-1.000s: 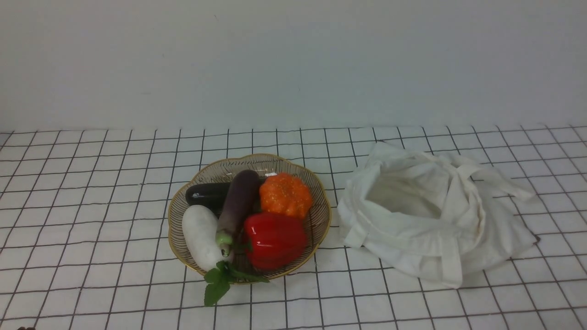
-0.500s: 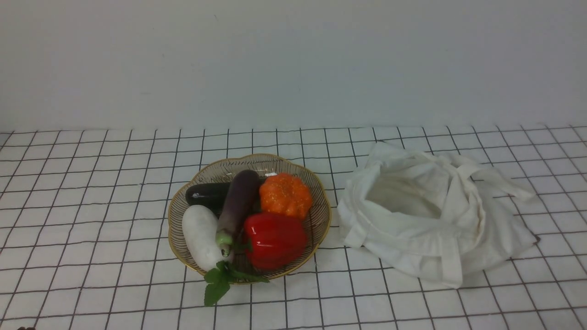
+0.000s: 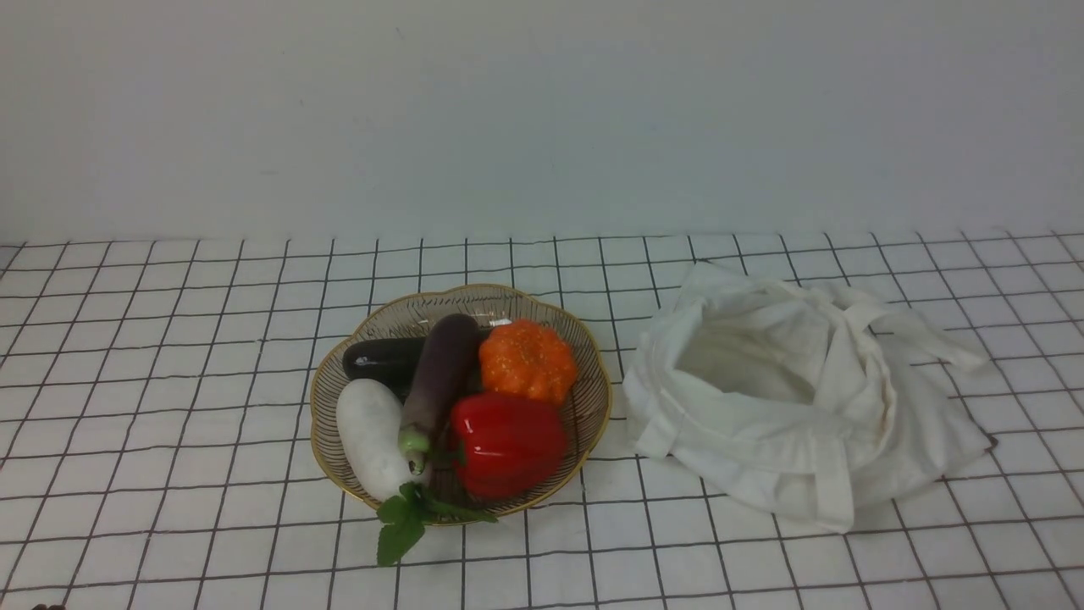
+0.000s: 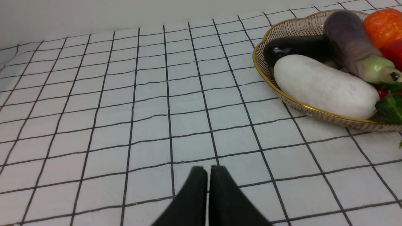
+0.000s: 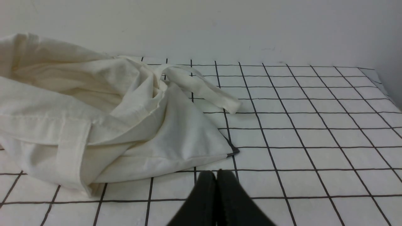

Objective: Take vegetables from bag on white checkered tablecloth place on plate.

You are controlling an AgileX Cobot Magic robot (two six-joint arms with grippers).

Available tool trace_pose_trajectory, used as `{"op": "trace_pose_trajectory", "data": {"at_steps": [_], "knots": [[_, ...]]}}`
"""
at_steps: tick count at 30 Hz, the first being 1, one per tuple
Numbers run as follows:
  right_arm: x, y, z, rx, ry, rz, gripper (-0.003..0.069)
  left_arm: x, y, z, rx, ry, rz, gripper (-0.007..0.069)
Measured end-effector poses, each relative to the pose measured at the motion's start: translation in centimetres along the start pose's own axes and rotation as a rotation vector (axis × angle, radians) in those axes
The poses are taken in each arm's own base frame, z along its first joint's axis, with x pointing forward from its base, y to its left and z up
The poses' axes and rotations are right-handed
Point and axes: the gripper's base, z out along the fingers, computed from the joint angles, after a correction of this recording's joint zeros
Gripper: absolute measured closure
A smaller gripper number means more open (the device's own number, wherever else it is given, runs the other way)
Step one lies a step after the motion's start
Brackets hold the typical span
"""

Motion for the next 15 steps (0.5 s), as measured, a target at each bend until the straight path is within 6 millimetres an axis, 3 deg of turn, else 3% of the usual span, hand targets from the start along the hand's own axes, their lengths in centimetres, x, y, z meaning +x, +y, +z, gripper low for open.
{"op": "trace_pose_trajectory", "data": {"at_steps": [15], "knots": [[0.00,0.00,0.00,0.000,0.000,0.029,0.0673,0.00,0.00,0.00,0.000,0.000,0.000,0.0633]]}}
